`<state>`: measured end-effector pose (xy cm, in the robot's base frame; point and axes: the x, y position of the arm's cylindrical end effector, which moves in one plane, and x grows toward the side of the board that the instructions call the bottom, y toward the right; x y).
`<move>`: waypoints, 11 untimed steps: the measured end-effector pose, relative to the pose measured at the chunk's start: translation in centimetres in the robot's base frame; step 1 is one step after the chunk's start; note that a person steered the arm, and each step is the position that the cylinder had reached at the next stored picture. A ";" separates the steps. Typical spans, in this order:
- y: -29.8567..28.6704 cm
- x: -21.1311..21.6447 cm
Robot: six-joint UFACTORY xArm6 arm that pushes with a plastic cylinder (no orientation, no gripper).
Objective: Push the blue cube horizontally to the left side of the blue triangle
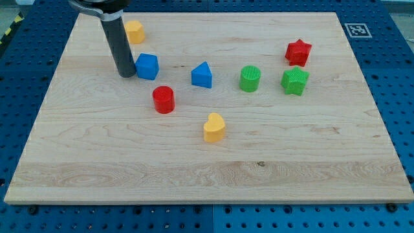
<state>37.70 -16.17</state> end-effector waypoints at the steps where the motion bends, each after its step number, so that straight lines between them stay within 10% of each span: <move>1: -3.0 -3.6; 11: -0.1 0.0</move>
